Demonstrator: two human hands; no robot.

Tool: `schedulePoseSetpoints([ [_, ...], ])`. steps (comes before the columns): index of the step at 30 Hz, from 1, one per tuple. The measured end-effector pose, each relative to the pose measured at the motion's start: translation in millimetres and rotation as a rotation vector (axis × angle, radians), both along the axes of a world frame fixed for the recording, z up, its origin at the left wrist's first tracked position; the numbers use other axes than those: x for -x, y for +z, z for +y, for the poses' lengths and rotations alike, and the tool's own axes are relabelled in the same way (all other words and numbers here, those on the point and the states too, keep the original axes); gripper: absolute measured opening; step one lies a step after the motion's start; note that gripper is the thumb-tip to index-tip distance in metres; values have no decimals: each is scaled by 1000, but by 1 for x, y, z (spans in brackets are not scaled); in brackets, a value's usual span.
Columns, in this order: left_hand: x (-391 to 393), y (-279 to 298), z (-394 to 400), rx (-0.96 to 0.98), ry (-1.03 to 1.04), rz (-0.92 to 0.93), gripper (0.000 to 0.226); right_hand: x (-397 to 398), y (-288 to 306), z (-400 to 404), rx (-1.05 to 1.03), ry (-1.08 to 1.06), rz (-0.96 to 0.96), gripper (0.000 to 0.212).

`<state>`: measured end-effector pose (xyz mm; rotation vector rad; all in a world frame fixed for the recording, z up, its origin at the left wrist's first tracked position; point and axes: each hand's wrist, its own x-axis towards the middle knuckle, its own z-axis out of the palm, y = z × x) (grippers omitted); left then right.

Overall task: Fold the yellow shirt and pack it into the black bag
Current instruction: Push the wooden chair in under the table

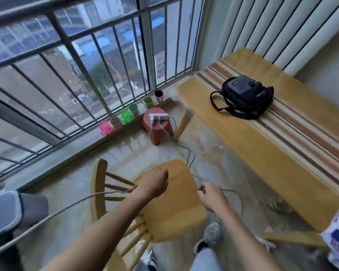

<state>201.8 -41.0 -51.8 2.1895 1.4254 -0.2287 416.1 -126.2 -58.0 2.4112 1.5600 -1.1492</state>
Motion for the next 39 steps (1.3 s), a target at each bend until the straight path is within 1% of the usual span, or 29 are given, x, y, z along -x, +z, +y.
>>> schedulePoseSetpoints([
  [4, 60, 17, 12, -39, -157, 123, 20, 65, 17, -17, -60, -95, 133, 18],
  [7, 93, 28, 18, -74, -163, 140, 18, 101, 17, -33, -109, -137, 233, 16],
  [9, 113, 30, 19, -123, -137, 128, 18, 122, 8, -37, -78, -109, 286, 17],
  [13, 154, 24, 24, -128, -190, 138, 22, 158, -6, -38, 21, -85, 310, 20],
  [16, 190, 12, 42, -164, -306, 162, 24, 179, -14, -40, 44, -145, 299, 17],
  [19, 212, 7, 74, -123, -392, 162, 32, 203, -23, -40, 85, -229, 281, 16],
  [21, 216, 14, 96, -46, -524, 180, 37, 222, -29, -37, 109, -300, 268, 15],
  [24, 218, 33, 120, 152, -779, 282, 50, 251, -29, -32, 79, -440, 241, 14],
  [25, 220, 38, 123, 188, -847, 309, 52, 261, -27, -30, 68, -476, 240, 14],
  [26, 221, 40, 127, 194, -903, 320, 50, 270, -24, -29, 56, -508, 244, 13],
  [28, 219, 43, 136, 145, -979, 291, 36, 285, -18, -26, 29, -558, 248, 12],
  [30, 215, 45, 146, 63, -986, 266, 40, 296, -11, -20, -4, -590, 238, 11],
  [32, 214, 47, 153, -94, -933, 266, 44, 300, -5, -12, -33, -598, 213, 12],
  [34, 217, 44, 159, -251, -849, 278, 35, 301, 0, -4, -57, -602, 192, 12],
  [35, 221, 41, 161, -277, -800, 315, 30, 301, 2, -1, -65, -598, 181, 12],
  [37, 228, 33, 161, -262, -723, 389, 21, 301, 4, 4, -64, -592, 158, 12],
  [39, 234, 21, 159, -197, -648, 410, 22, 302, 1, 7, -54, -604, 140, 13],
])
